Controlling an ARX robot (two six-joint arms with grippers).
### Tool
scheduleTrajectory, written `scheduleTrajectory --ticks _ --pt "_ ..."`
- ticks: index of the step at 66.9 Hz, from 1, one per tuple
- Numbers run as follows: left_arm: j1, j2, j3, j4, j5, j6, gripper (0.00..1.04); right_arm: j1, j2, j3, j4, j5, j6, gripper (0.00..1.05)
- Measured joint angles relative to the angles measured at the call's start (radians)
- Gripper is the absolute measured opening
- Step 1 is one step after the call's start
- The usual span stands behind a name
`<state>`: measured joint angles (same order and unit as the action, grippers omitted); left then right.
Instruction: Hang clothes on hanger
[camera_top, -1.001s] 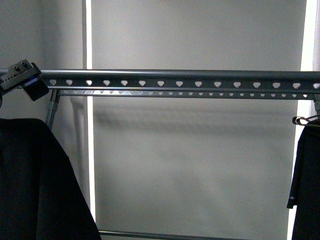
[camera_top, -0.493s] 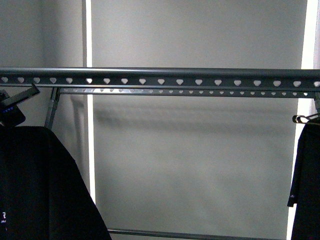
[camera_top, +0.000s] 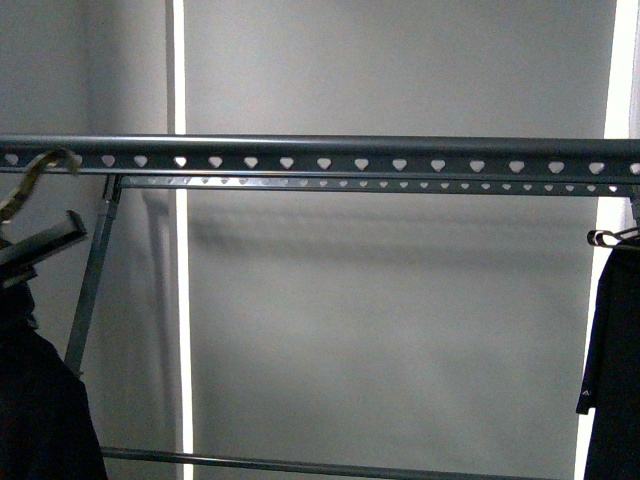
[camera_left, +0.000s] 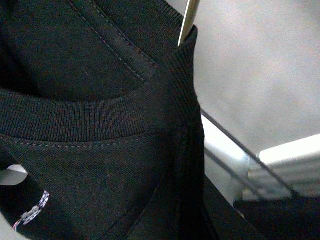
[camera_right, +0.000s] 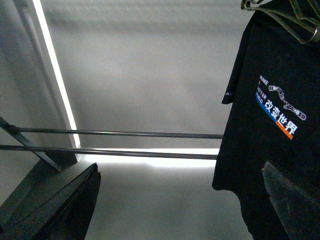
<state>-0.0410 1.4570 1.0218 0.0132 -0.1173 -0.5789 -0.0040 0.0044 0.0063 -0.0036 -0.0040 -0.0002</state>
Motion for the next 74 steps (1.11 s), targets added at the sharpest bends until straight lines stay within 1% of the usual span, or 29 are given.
scheduleTrajectory --ticks 6,8,11,12,15,17,20,21,22,24,26,30,33,36,39,40,41,43,50,51,53,55,57,60,61,63,69,70,74 --pt "-0.041 -0.034 -0.009 -0.042 0.088 0.087 0.05 0.0 0.0 0.0 0.0 0.0 0.0 0.97" --pt "-0.061 -0.048 -0.013 -0.056 0.13 0.132 0.05 0.0 0.0 0.0 0.0 0.0 0.0 0.97" --pt "-0.077 -0.057 -0.013 -0.072 0.158 0.174 0.05 0.0 0.0 0.0 0.0 0.0 0.0 0.97" --pt "-0.085 -0.061 -0.013 -0.08 0.185 0.205 0.05 0.0 0.0 0.0 0.0 0.0 0.0 0.97" --pt "-0.107 -0.071 -0.015 -0.087 0.223 0.286 0.05 0.0 0.0 0.0 0.0 0.0 0.0 0.97" --pt "-0.119 -0.08 -0.016 -0.09 0.282 0.371 0.05 0.0 0.0 0.0 0.0 0.0 0.0 0.97" --pt "-0.121 -0.089 -0.02 -0.084 0.334 0.43 0.05 0.0 0.0 0.0 0.0 0.0 0.0 0.97" --pt "-0.121 -0.096 -0.026 -0.071 0.376 0.459 0.05 0.0 0.0 0.0 0.0 0.0 0.0 0.97" --pt "-0.121 -0.099 -0.027 -0.068 0.384 0.472 0.04 0.0 0.0 0.0 0.0 0.0 0.0 0.97" --pt "-0.121 -0.111 -0.029 -0.073 0.464 0.526 0.04 0.0 0.0 0.0 0.0 0.0 0.0 0.97" --pt "-0.119 -0.121 -0.029 -0.09 0.517 0.572 0.04 0.0 0.0 0.0 0.0 0.0 0.0 0.97" --pt "-0.118 -0.141 -0.029 -0.118 0.585 0.694 0.04 0.0 0.0 0.0 0.0 0.0 0.0 0.97" --pt "-0.116 -0.15 -0.031 -0.124 0.604 0.798 0.04 0.0 0.0 0.0 0.0 0.0 0.0 0.97" --pt "-0.112 -0.157 -0.031 -0.146 0.624 0.96 0.04 0.0 0.0 0.0 0.0 0.0 0.0 0.97" --pt "-0.109 -0.159 -0.031 -0.158 0.638 1.084 0.05 0.0 0.0 0.0 0.0 0.0 0.0 0.97" --pt "-0.109 -0.159 -0.031 -0.159 0.64 1.1 0.05 0.0 0.0 0.0 0.0 0.0 0.0 0.97" --pt "-0.109 -0.159 -0.031 -0.161 0.645 1.174 0.05 0.0 0.0 0.0 0.0 0.0 0.0 0.97" --pt "-0.109 -0.159 -0.028 -0.166 0.656 1.263 0.04 0.0 0.0 0.0 0.0 0.0 0.0 0.97" --pt "-0.11 -0.155 -0.012 -0.171 0.695 1.489 0.04 0.0 0.0 0.0 0.0 0.0 0.0 0.97" --pt "-0.112 -0.151 -0.003 -0.165 0.695 1.537 0.04 0.0 0.0 0.0 0.0 0.0 0.0 0.97" --pt "-0.114 -0.145 0.005 -0.149 0.695 1.571 0.05 0.0 0.0 0.0 0.0 0.0 0.0 0.97" --pt "-0.119 -0.137 0.017 -0.116 0.697 1.643 0.05 0.0 0.0 0.0 0.0 0.0 0.0 0.97" --pt "-0.121 -0.131 0.024 -0.091 0.7 1.673 0.05 0.0 0.0 0.0 0.0 0.0 0.0 0.97" --pt "-0.128 -0.106 0.045 -0.016 0.708 1.799 0.05 0.0 0.0 0.0 0.0 0.0 0.0 0.97" --pt "-0.129 -0.102 0.048 -0.003 0.708 1.808 0.05 0.0 0.0 0.0 0.0 0.0 0.0 0.97" --pt "-0.131 -0.082 0.058 0.041 0.709 1.903 0.05 0.0 0.0 0.0 0.0 0.0 0.0 0.97" --pt "-0.134 -0.048 0.069 0.082 0.711 2.049 0.05 0.0 0.0 0.0 0.0 0.0 0.0 0.97" --pt "-0.136 -0.041 0.071 0.086 0.711 2.101 0.05 0.0 0.0 0.0 0.0 0.0 0.0 0.97" --pt "-0.142 -0.025 0.071 0.102 0.708 2.178 0.05 0.0 0.0 0.0 0.0 0.0 0.0 0.97"
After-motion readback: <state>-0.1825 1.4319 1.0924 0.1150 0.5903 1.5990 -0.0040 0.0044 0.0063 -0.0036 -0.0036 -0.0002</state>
